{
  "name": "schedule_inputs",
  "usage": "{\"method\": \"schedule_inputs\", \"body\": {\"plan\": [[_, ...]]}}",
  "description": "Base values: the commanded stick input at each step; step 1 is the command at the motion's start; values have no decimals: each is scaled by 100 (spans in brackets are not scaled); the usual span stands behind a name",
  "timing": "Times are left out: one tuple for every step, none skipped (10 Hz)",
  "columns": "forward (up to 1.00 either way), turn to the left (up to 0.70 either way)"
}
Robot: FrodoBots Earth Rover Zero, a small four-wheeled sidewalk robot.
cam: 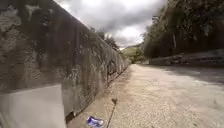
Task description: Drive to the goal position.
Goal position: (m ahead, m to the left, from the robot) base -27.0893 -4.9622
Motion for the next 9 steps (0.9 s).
{"method": "schedule_inputs", "body": {"plan": [[0, -66], [0, -66], [0, -66], [0, -66], [0, -66], [0, -66], [0, -65], [0, -65], [0, -65]]}}
